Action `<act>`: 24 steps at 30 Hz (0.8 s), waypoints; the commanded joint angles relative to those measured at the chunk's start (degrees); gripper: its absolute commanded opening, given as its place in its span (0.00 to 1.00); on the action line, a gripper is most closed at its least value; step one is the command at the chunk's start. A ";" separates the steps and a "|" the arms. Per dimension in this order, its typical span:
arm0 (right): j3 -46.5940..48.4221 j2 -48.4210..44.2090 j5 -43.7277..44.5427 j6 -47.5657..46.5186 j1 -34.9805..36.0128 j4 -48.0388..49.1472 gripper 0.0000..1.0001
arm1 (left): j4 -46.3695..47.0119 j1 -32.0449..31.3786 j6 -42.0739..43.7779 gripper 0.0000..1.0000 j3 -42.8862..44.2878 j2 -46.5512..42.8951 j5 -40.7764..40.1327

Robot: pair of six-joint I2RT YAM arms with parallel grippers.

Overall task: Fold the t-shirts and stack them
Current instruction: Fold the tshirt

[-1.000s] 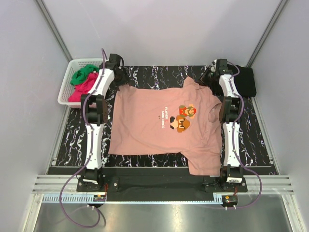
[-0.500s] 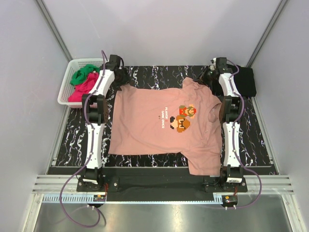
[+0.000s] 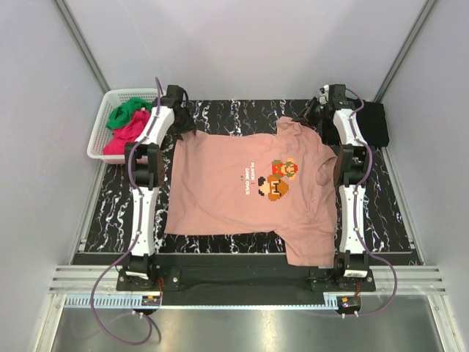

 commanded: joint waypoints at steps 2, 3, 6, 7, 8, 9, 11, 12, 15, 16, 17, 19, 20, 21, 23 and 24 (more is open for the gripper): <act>0.07 -5.04 -2.86 0.42 0.57 0.29 0.00 | -1.45 -1.99 1.90 0.63 2.86 0.32 -3.00; 0.25 -4.95 -2.95 0.33 0.57 0.29 0.00 | -1.37 -2.26 2.25 0.64 2.78 0.68 -2.82; -0.10 -5.13 -3.12 0.24 0.57 0.29 0.00 | -1.54 -3.75 2.43 0.68 3.13 1.82 -3.08; -0.19 -5.13 -3.21 0.07 0.57 0.37 0.00 | -1.54 -3.93 2.25 0.68 3.57 2.17 -3.00; -0.45 -5.21 -3.39 0.06 0.57 0.29 0.00 | -1.46 -4.19 2.08 0.69 3.75 2.61 -2.91; -0.37 -5.13 -3.65 0.06 0.57 0.29 0.00 | -1.46 -4.19 1.55 0.69 3.75 2.88 -2.82; -0.45 -5.21 -3.91 0.06 0.57 0.29 0.00 | -1.54 -4.19 1.29 0.68 4.01 3.40 -2.99; -0.45 -5.13 -4.18 0.15 0.57 0.29 0.00 | -1.46 -4.19 1.28 0.67 4.01 3.41 -3.78; -0.19 -5.21 -4.53 0.33 0.57 0.46 0.00 | -1.63 -4.11 1.37 0.62 4.01 3.58 -4.84; 0.07 -5.21 -4.70 0.33 0.57 0.55 0.00 | -1.98 -4.11 1.29 0.61 4.01 3.67 -5.02; 0.25 -5.21 -4.88 0.41 0.57 0.64 0.00 | -2.16 -4.11 1.28 0.60 4.10 3.50 -5.28; 0.51 -5.21 -5.15 0.68 0.57 0.81 0.00 | -2.68 -4.11 0.93 0.50 4.01 3.32 -6.24; 0.77 -5.21 -5.23 0.85 0.57 0.99 0.00 | -2.86 -4.02 0.93 0.48 4.01 3.23 -6.60; 0.86 -5.21 -5.23 1.12 0.48 1.08 0.00 | -2.86 -3.93 0.93 0.40 4.01 3.23 -7.03; 0.95 -5.21 -5.41 1.12 0.48 1.25 0.00 | -3.04 -3.67 0.93 0.29 4.01 2.88 -7.30; 0.95 -5.21 -5.41 1.38 0.48 1.25 0.00 | -3.04 -3.58 0.85 0.23 4.01 2.79 -7.65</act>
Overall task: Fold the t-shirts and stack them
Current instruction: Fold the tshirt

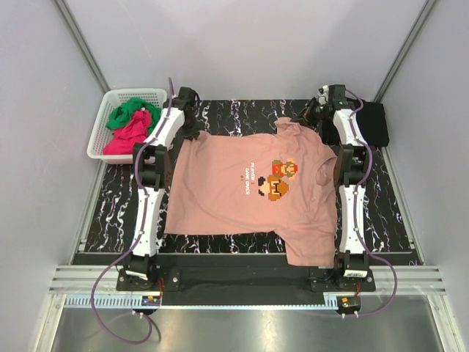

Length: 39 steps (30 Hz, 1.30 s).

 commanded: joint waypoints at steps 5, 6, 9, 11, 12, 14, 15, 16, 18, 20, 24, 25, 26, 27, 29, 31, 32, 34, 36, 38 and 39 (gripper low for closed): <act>-0.03 -5.23 -2.70 0.57 0.48 1.19 0.00 | -0.98 1.10 0.12 0.00 1.70 -0.16 -3.05; -0.39 -5.32 -2.61 0.14 0.48 1.27 0.00 | -0.98 1.19 0.12 0.00 1.78 -0.17 -3.31; -0.74 -5.59 -2.35 -0.74 0.48 1.19 0.00 | -1.07 1.54 0.30 0.00 1.70 -0.95 -4.10; -1.09 -6.29 -1.74 -1.10 0.48 1.01 0.00 | -0.98 1.89 0.56 0.00 1.35 -1.92 -4.63; -1.18 -6.64 -0.69 -1.53 0.48 0.84 0.00 | -0.98 2.07 0.65 0.00 1.26 -2.18 -4.80; -1.44 -7.61 0.46 -1.97 0.48 0.66 0.00 | -0.98 2.51 1.09 0.00 0.73 -3.33 -4.89; -1.44 -7.87 0.90 -2.06 0.48 0.66 0.00 | -0.90 2.59 1.26 0.00 0.64 -3.59 -4.98; -1.27 -8.05 1.08 -2.06 0.39 0.40 0.00 | -0.90 2.86 1.53 0.00 0.21 -4.20 -4.98; -1.36 -8.31 1.51 -2.33 0.39 0.22 0.00 | -0.81 3.03 2.23 0.00 -0.15 -4.73 -4.81; -1.79 -8.84 2.91 -2.85 0.39 -0.22 0.00 | -0.63 3.21 3.02 0.00 -0.68 -5.52 -4.72; -3.73 -10.77 5.38 -4.52 0.39 -0.22 0.00 | 0.33 3.21 4.78 0.00 -1.99 -7.02 -3.06; -3.64 -11.03 5.38 -4.61 0.39 -0.22 0.00 | 1.12 3.30 5.04 0.00 -2.78 -7.80 -2.44; -3.73 -11.12 5.30 -4.53 0.39 -0.22 0.00 | 1.30 3.39 5.22 0.00 -2.96 -8.07 -0.95; -3.73 -11.21 5.38 -4.61 0.31 -0.31 0.00 | 1.65 3.47 5.31 0.00 -2.96 -8.25 -0.24; -3.73 -11.65 5.56 -4.52 0.31 -0.22 0.00 | 2.00 3.47 5.83 0.00 -2.96 -8.86 1.42; -3.73 -12.00 5.47 -4.52 0.31 -0.22 0.00 | 2.18 3.47 6.19 0.00 -3.31 -9.30 2.13; -3.64 -12.18 5.39 -4.52 0.31 -0.22 0.00 | 2.18 3.39 6.54 0.00 -3.66 -9.48 2.40; -3.29 -12.62 5.38 -4.44 0.31 -0.22 0.00 | 2.36 3.47 6.89 0.00 -4.80 -10.36 2.40; -3.12 -12.97 5.38 -4.35 0.31 -0.22 0.00 | 2.62 3.47 7.15 0.00 -5.77 -11.06 2.66; -2.85 -13.50 5.39 -4.35 0.31 -0.22 0.00 | 2.71 3.47 7.42 0.00 -6.39 -11.94 2.58; -2.68 -13.67 5.38 -4.35 0.31 -0.22 0.00 | 2.71 3.47 7.51 0.00 -6.56 -12.29 2.40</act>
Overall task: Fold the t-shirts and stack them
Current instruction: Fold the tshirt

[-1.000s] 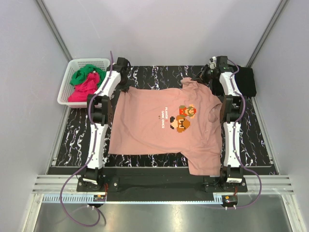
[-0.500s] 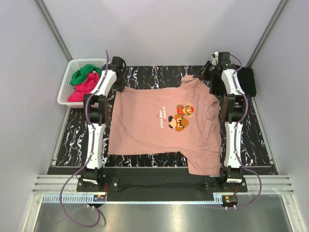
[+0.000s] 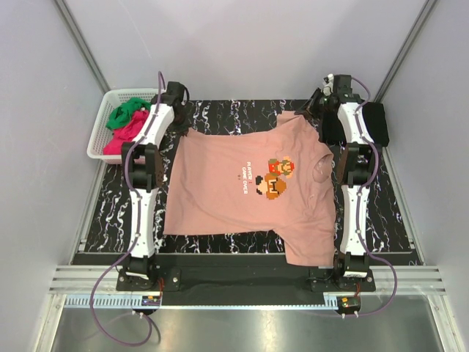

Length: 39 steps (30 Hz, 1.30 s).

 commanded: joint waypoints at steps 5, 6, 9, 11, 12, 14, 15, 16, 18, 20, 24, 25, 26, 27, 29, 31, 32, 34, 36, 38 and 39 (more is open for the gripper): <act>1.72 -7.30 0.51 -0.65 0.04 0.35 0.00 | 2.14 0.55 2.53 0.00 -2.00 -7.47 0.72; 1.55 -7.82 0.68 -0.65 0.04 0.26 0.00 | 2.05 0.55 2.79 0.00 -2.88 -8.43 0.63; 1.37 -8.61 1.13 -0.83 -0.13 0.26 0.00 | 2.49 0.55 3.49 0.00 -5.59 -10.28 0.02; 1.28 -9.14 1.13 -0.92 -0.31 0.17 0.00 | 3.11 0.63 3.93 0.00 -7.01 -12.22 0.19; 1.28 -9.32 1.21 -0.74 -0.40 0.09 0.00 | 3.11 0.72 4.11 0.00 -7.80 -12.66 0.71; 1.19 -9.76 1.30 -0.83 -0.48 -0.09 0.00 | 2.93 0.81 4.81 0.00 -8.24 -13.45 2.03; 1.11 -9.93 1.21 -0.74 -0.49 -0.18 0.00 | 2.76 0.90 4.90 0.00 -8.77 -13.71 2.47; 0.58 -10.20 1.21 -0.83 -0.49 -0.26 0.00 | 2.58 0.98 4.99 0.00 -9.12 -14.07 2.56; -0.03 -10.64 1.39 -1.00 -0.49 -0.35 0.00 | 1.36 0.99 5.16 0.00 -9.21 -14.16 2.91; -0.47 -11.08 1.74 -0.92 -0.49 -0.62 0.00 | 0.30 1.16 5.25 0.00 -9.13 -14.07 3.26; -0.91 -12.13 2.97 -1.79 -0.49 -1.23 0.00 | -2.60 1.25 6.13 0.00 -9.56 -14.15 4.67; -1.09 -12.57 3.15 -1.97 -0.49 -1.67 0.00 | -2.52 1.25 6.22 0.00 -10.09 -14.85 4.67; -1.26 -12.83 3.32 -2.23 -0.49 -1.76 0.00 | -2.43 1.25 6.22 0.00 -10.53 -15.12 4.50; -1.53 -12.84 3.41 -2.32 -0.49 -1.85 0.00 | -2.52 1.25 6.31 0.00 -10.53 -15.21 4.58; -2.41 -13.27 3.24 -2.32 -0.49 -2.02 0.00 | -2.78 1.16 6.40 0.00 -10.62 -15.47 5.54; -3.28 -13.89 3.15 -2.32 -0.49 -2.29 0.00 | -3.66 1.16 6.57 0.00 -10.09 -15.30 6.25; -3.72 -14.24 3.32 -2.32 -0.49 -2.37 0.00 | -4.10 1.25 6.75 0.00 -10.00 -15.39 6.86; -4.95 -15.29 3.15 -2.59 -0.49 -2.38 0.00 | -5.07 1.25 6.83 0.00 -10.00 -15.73 6.61; -6.09 -16.34 2.53 -2.85 -0.40 -2.29 0.00 | -5.24 1.25 7.10 0.00 -10.61 -16.52 6.08; -6.89 -16.96 2.45 -2.85 -0.40 -2.46 0.00 | -5.33 1.25 7.54 0.00 -10.53 -16.88 6.60; -7.24 -17.31 2.62 -2.68 -0.40 -2.38 0.00 | -5.42 1.25 7.71 0.00 -10.53 -17.06 6.87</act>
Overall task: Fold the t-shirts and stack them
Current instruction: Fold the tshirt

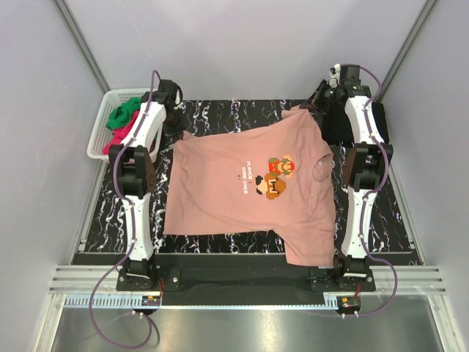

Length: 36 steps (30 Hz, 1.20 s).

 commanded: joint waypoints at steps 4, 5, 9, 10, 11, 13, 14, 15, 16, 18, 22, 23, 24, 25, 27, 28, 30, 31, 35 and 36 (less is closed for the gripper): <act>-2.27 -7.58 -0.42 -0.97 -0.16 0.73 0.00 | -0.92 0.48 1.51 0.00 0.42 -6.26 1.84; -2.70 -7.84 -0.42 -0.97 -0.16 0.73 0.00 | -1.00 0.48 1.42 0.00 0.51 -6.44 2.28; -6.30 -10.21 -0.33 -0.97 -0.07 0.73 0.00 | -2.14 0.40 1.24 0.00 -1.24 -7.23 3.42; -7.01 -10.74 -0.24 -1.06 0.02 0.73 0.00 | -2.50 0.40 1.24 0.00 -1.68 -7.23 3.60; -7.80 -11.18 -0.16 -1.06 0.02 0.73 0.00 | -2.67 0.40 1.24 0.00 -2.30 -7.23 4.30; -9.90 -12.67 -0.24 -1.23 0.11 0.73 0.00 | -3.64 0.31 1.33 0.00 -3.97 -7.14 4.48; -10.61 -13.29 -0.33 -1.41 0.11 0.82 0.00 | -3.90 0.31 1.50 0.00 -4.76 -7.23 4.65; -11.92 -14.25 -0.24 -1.50 0.11 0.82 0.00 | -4.25 0.22 1.51 0.00 -5.81 -7.67 4.57; -12.55 -14.87 -0.16 -1.58 0.11 0.73 0.00 | -4.34 0.22 1.59 0.00 -6.34 -7.93 4.57; -14.04 -16.01 -0.16 -1.67 0.11 0.82 0.00 | -4.26 0.13 1.77 0.00 -7.66 -8.98 4.66; -18.00 -18.83 -0.24 -1.85 0.11 0.82 0.00 | -4.61 0.05 1.68 0.00 -8.54 -9.87 5.53; -18.61 -19.26 -0.24 -2.11 0.11 0.82 0.00 | -4.78 0.04 1.68 0.00 -8.63 -10.04 5.36; -19.14 -19.70 -0.16 -2.20 0.11 0.82 0.00 | -4.87 -0.04 1.59 0.00 -8.89 -10.65 5.10; -20.28 -20.58 -0.07 -2.20 0.11 1.16 0.00 | -4.87 -0.13 1.51 0.00 -8.98 -10.92 5.01; -21.16 -21.29 -0.24 -2.46 0.11 1.17 0.00 | -5.05 -0.22 1.77 0.00 -8.81 -11.80 4.83; -22.30 -22.07 -0.24 -2.38 0.11 1.17 0.00 | -5.05 -0.22 1.77 0.00 -8.72 -11.98 4.66; -24.40 -23.39 -0.68 -2.38 0.11 1.34 0.00 | -5.57 -0.31 1.86 0.00 -8.54 -12.68 4.39; -25.29 -23.92 -0.68 -2.46 0.11 1.60 0.00 | -5.66 -0.31 2.03 0.00 -8.54 -12.86 4.31; -29.24 -26.12 -0.77 -2.20 0.11 2.83 0.00 | -5.84 -0.39 2.38 0.00 -10.30 -13.91 4.22; -30.30 -26.65 -0.77 -2.11 0.11 3.19 0.00 | -5.49 -0.48 2.47 0.00 -11.43 -14.43 4.13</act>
